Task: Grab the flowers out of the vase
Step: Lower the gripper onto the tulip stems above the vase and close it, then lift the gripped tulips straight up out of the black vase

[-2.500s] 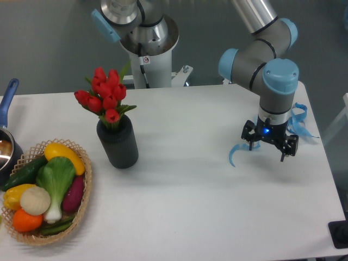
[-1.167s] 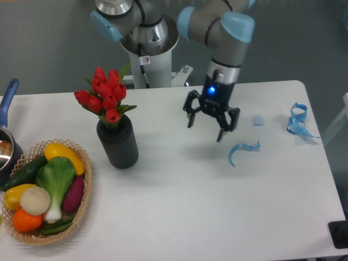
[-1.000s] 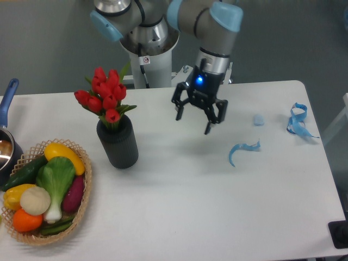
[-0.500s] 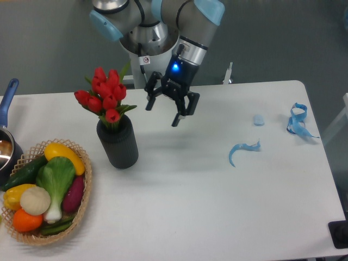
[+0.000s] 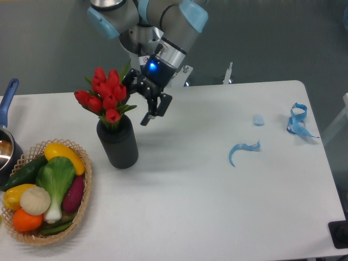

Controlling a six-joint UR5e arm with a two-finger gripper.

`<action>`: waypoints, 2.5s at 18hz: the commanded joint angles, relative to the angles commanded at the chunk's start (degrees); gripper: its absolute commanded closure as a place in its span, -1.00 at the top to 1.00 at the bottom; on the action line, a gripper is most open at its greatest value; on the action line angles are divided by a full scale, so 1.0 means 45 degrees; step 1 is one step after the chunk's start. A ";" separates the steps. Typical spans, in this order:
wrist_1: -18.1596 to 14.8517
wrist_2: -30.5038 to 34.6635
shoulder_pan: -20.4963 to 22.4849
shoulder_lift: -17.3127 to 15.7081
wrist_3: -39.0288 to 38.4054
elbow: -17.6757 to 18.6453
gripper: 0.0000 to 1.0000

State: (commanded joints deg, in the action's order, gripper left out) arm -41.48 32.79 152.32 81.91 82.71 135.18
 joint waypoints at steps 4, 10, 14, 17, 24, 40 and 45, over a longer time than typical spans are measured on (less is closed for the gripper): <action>-0.0020 -0.0195 0.0000 0.0117 0.0019 0.0039 1.00; 0.0020 -0.1346 -0.0273 0.0820 0.0214 0.0000 1.00; 0.0020 -0.1971 -0.0391 0.1055 0.1150 0.0097 1.00; 0.0020 -0.2090 -0.0410 0.1231 0.1620 0.0176 0.70; 0.0020 -0.2091 -0.0255 0.1231 0.1836 0.0293 -0.95; -0.0039 -0.2911 -0.0156 -0.0290 -0.0542 0.0000 -0.94; -0.0039 -0.2931 -0.0156 -0.1151 -0.2438 -0.0370 -0.94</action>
State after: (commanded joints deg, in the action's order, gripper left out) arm -41.66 19.60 151.61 76.73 71.74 133.51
